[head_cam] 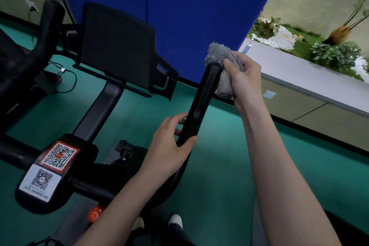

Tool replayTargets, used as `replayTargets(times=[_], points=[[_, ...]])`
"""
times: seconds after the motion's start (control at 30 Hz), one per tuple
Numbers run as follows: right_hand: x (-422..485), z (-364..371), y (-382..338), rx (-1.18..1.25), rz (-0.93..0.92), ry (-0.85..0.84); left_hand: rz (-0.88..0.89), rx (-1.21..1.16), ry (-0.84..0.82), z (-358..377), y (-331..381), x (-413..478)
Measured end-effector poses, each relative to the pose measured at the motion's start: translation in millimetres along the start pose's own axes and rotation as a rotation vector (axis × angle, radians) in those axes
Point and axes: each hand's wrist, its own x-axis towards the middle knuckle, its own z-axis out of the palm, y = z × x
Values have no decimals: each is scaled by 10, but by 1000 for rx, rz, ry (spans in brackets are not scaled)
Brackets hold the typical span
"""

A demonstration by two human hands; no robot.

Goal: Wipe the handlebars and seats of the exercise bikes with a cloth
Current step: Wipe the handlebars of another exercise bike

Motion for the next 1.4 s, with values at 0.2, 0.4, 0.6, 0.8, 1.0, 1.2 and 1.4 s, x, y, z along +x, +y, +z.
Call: replayTargets(times=[0.2, 0.4, 0.6, 0.8, 1.0, 1.2, 1.4], points=[[-260, -69, 58, -353, -438, -32, 4, -17, 3, 8, -1, -6], [-698, 59, 339, -307, -428, 172, 16, -20, 23, 24, 9, -4], [-574, 175, 188, -339, -537, 224, 23, -8, 18, 12, 5, -8], [-739, 135, 266, -543, -606, 78, 32, -22, 25, 29, -10, 8], [-665, 142, 78, -642, -666, 3, 39, -14, 19, 20, -24, 15], [-706, 142, 23, -859, -600, -278, 45, -22, 12, 10, -15, 17], [-688, 162, -105, -896, -557, -395, 19, -34, 40, 13, -2, -3]])
